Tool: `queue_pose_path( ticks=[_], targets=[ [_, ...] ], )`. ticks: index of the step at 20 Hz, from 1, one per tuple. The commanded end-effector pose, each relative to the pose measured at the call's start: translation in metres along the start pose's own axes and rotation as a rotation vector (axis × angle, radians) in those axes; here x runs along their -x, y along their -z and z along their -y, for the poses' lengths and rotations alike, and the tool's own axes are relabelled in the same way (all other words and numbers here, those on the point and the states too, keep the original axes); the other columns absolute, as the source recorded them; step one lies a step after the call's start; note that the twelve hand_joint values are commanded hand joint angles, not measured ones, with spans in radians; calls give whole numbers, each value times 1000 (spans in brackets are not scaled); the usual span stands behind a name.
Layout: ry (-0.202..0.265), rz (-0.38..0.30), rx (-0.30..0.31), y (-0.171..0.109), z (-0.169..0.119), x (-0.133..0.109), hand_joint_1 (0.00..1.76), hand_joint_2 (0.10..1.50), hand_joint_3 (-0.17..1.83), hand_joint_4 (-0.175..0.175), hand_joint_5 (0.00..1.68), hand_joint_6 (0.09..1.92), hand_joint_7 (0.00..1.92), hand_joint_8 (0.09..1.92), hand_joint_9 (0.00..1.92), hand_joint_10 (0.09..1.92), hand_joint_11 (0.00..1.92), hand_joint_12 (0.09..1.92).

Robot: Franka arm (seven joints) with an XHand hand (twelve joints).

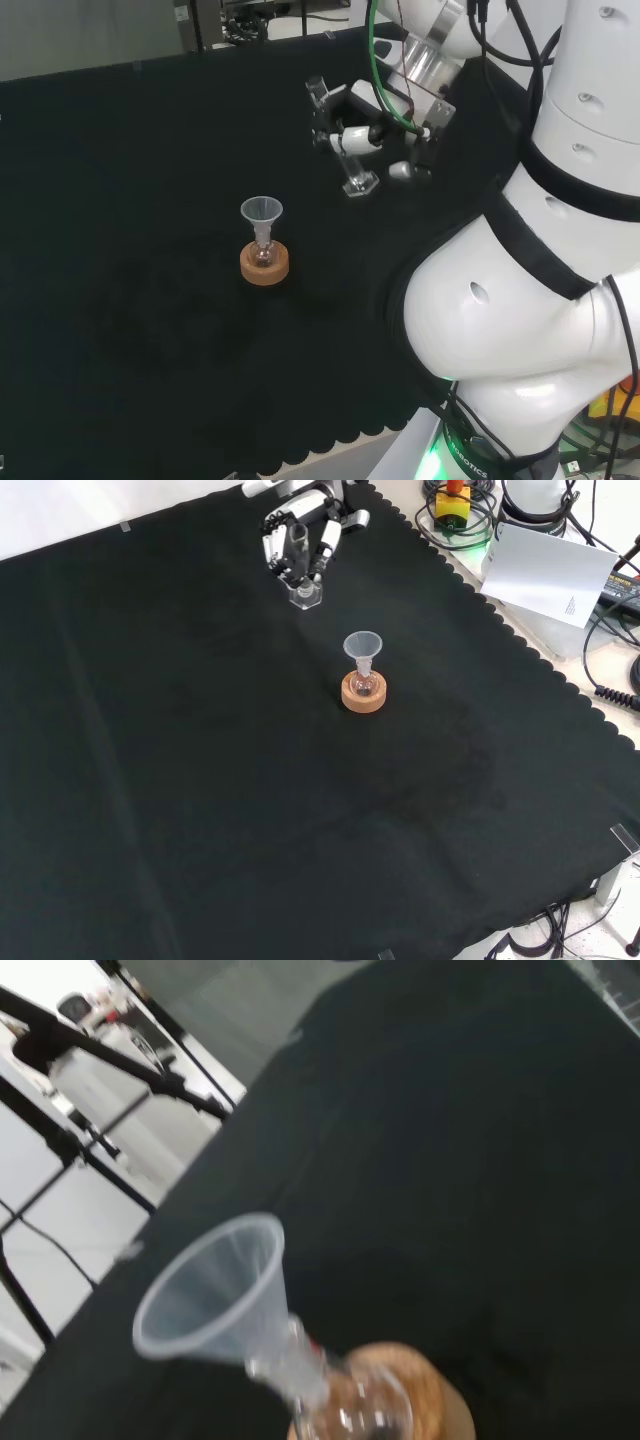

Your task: Pour the water from the graduated cylinder into the round-bottom flask.

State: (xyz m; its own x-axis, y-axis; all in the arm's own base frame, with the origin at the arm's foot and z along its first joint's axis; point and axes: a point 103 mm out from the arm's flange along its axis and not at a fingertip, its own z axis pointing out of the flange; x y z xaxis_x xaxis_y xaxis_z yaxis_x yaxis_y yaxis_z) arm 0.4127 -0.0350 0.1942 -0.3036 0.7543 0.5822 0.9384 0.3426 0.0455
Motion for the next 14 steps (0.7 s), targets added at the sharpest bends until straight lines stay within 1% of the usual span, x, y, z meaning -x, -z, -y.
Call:
queue_pose_path(
  ticks=[1, 5, 10, 14],
  targets=[
    [-78, 115, -245, -3, 63, 8, 1255, 1121, 2, -175, 959, 1039, 982, 1026, 1377, 87, 1213, 761],
    [-79, 175, -380, -3, 70, 9, 1255, 1121, 1, -175, 960, 1038, 982, 1025, 1378, 87, 1214, 764],
    [-90, 242, -518, -4, 72, 5, 1255, 1120, 1, -175, 961, 1036, 984, 1023, 1380, 87, 1217, 767],
    [-92, 283, -592, -7, 67, -2, 1256, 1120, 0, -175, 962, 1034, 985, 1021, 1383, 87, 1218, 768]
  ],
)
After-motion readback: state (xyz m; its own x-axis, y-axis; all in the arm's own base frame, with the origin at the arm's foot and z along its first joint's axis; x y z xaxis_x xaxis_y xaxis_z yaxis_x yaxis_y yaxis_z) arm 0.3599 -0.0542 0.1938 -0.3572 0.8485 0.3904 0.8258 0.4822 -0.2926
